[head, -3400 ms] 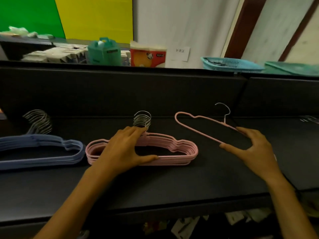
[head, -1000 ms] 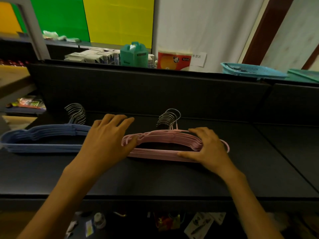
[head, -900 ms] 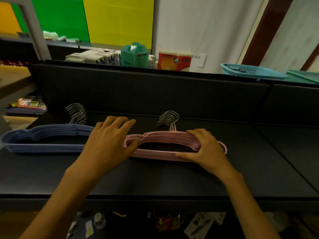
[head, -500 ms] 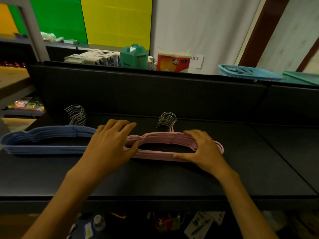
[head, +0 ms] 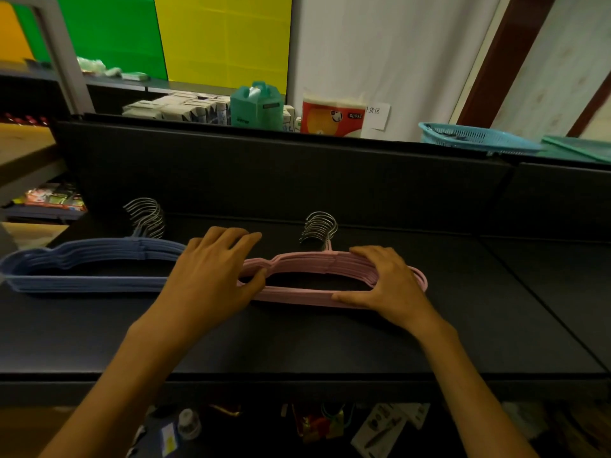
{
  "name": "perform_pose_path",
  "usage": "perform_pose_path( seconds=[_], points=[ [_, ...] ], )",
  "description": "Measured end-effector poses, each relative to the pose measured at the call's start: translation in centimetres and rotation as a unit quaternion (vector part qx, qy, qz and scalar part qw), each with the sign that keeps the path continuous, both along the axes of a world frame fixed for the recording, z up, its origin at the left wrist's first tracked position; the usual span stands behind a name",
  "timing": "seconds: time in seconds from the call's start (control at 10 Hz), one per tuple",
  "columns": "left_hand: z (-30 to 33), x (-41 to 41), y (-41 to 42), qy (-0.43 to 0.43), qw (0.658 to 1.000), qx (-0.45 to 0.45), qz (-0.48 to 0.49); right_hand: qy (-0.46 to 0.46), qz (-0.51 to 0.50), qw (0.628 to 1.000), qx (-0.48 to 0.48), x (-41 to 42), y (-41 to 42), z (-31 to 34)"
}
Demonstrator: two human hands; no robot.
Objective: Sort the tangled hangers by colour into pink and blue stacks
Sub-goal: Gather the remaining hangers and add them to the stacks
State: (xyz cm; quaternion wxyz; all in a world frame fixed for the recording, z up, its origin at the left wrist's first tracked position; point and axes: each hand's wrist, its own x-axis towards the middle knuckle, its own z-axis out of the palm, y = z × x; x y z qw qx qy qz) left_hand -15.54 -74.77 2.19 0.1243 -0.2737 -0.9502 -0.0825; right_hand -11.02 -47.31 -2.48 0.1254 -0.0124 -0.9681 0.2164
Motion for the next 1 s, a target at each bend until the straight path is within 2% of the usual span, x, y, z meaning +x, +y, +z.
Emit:
perform_pose_path(
  seconds=[0.7,0.9,1.0],
  points=[
    [0.0,-0.2,0.4,-0.015,1.0,0.003,-0.006,-0.001,-0.015,1.0,0.02,0.4,-0.4,0.0],
    [-0.2,-0.8,1.6,-0.015,1.0,-0.004,-0.012,-0.003,0.0,0.998,0.065,1.5,-0.6,1.5],
    [-0.4,-1.0,3.1,-0.005,1.0,-0.014,-0.017,0.037,-0.022,0.993,0.106,2.5,0.7,2.3]
  ],
)
